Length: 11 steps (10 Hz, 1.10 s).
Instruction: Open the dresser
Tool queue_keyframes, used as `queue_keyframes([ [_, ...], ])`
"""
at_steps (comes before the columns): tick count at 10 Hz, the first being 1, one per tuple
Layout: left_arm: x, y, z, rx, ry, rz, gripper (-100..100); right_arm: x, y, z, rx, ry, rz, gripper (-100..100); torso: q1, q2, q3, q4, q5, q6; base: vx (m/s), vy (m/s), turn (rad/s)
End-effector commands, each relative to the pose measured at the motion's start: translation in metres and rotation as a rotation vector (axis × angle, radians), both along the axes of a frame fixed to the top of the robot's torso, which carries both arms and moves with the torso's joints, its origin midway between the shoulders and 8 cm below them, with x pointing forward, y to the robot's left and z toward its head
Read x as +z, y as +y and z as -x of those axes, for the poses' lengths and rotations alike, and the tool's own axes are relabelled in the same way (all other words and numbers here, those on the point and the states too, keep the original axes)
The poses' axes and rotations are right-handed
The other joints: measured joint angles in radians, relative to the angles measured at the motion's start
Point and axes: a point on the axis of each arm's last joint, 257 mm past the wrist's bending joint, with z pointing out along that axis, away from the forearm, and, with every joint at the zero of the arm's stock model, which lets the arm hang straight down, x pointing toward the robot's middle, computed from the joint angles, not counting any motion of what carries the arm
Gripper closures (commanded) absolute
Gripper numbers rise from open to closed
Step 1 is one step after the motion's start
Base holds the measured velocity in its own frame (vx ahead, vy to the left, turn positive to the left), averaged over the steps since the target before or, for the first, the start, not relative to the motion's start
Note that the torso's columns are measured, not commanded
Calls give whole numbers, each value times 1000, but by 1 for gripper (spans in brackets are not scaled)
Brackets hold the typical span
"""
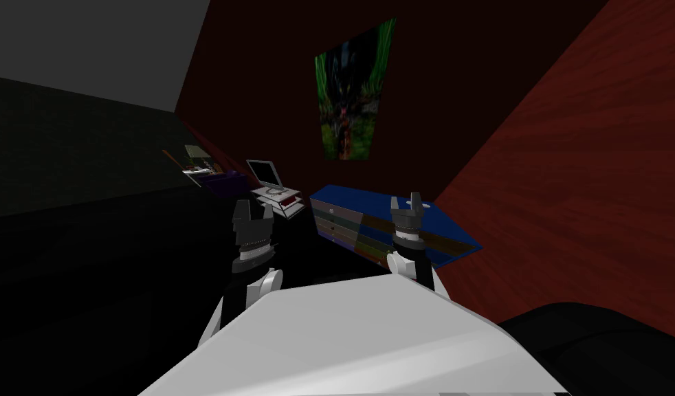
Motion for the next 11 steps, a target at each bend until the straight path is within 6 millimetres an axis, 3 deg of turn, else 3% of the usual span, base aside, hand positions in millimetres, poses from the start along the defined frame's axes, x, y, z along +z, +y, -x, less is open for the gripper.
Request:
queue_keyframes([
  [1, 0, 0, 0, 0, 0, 0, 0, 0, 0, 0, 0, 0, 0, 0, 0, 40, -82, 41, 0, 0, 0, 0, 0],
  [9, 0, 0, 0, 0, 0, 0, 0, 0, 0, 0, 0, 0, 0, 0, 0, 618, -1234, 617, 0, 0, 0, 0, 0],
  [10, 0, 0, 0, 0, 0, 0, 0, -14, 9, -13, 3, 63, 67, -100, 0, 691, -1382, 691, 0, 0, 6, 42, 29],
  [11, 0, 0, 0, 0, 0, 0, 0, -23, 13, -21, -1, 102, 102, -100, 2, 725, -1451, 724, 1, 0, 6, 79, 36],
])
